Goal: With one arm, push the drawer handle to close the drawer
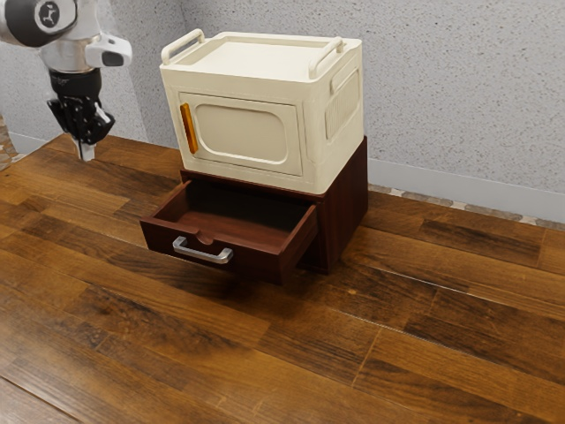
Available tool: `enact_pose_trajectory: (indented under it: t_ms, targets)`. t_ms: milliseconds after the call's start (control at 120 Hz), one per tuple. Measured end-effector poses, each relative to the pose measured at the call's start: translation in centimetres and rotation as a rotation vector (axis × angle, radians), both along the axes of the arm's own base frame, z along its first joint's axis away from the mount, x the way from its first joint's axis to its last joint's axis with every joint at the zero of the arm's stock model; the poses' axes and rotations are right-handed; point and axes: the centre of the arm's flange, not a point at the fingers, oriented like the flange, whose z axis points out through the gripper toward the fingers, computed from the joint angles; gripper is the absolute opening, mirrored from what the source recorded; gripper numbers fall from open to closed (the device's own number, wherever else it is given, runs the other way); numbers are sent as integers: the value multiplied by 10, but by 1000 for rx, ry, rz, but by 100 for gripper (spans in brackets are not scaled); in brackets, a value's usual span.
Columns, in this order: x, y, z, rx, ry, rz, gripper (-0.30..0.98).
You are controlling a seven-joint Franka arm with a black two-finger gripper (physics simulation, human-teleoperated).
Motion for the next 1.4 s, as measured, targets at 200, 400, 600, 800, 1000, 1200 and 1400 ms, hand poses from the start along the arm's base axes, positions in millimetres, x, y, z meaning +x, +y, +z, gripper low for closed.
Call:
enact_pose_trajectory:
  t_ms: [200, 400, 600, 800, 1000, 1200, 1400]
  targets:
    - [-4, -43, -49, -56, 28, -35, -9]
    - [-13, -74, -69, -101, 31, -21, -10]
    - [-26, -110, -98, -135, 75, -28, -10]
    - [-38, -124, -134, -173, 144, 2, -10]
    - [-34, -131, -165, -183, 150, 25, -10]
    - [-17, -127, -181, -153, 81, 35, -10]
    - [-3, -124, -189, -130, 16, 41, -10]
